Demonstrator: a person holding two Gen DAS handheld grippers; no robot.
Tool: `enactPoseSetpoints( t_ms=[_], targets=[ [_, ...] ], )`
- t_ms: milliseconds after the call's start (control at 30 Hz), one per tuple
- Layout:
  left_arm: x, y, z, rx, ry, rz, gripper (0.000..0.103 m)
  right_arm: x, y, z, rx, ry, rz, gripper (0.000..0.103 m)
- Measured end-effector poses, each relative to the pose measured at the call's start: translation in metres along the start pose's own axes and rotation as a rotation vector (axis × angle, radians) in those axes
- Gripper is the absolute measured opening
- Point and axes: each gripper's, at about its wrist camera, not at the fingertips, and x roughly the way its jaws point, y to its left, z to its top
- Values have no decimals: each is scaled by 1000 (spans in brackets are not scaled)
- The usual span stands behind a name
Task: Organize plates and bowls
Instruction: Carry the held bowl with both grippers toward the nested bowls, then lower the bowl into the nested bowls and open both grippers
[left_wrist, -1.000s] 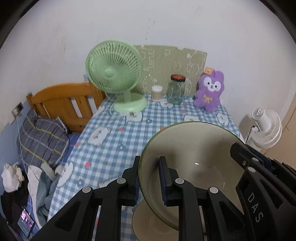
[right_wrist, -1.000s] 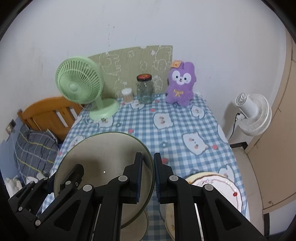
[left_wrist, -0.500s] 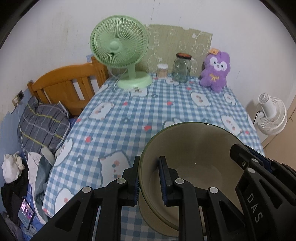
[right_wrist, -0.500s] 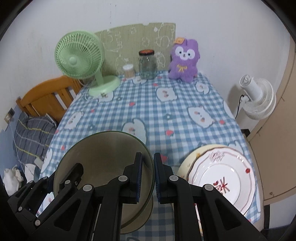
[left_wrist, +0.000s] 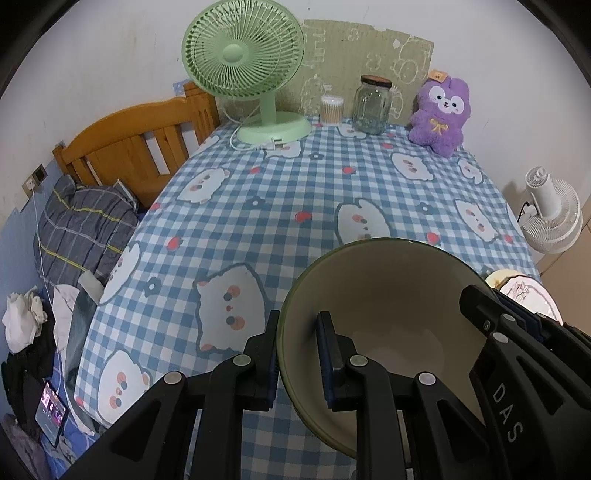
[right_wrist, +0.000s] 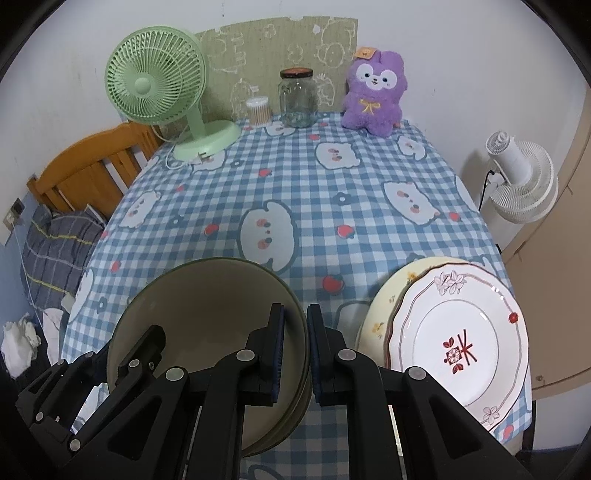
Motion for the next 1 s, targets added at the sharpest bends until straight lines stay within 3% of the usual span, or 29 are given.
enactPoseSetpoints(
  t_ms=[500, 667, 1000],
  targets=[
    [7, 1, -10, 14, 42, -16, 16, 3, 0, -8, -5, 9, -12, 17],
    [6, 0, -9, 25, 49, -14, 21, 3, 0, -7, -22, 24, -8, 17],
    [-5, -7, -8, 69, 40, -39, 55, -3, -3, -9, -52, 54, 22, 17]
  ],
)
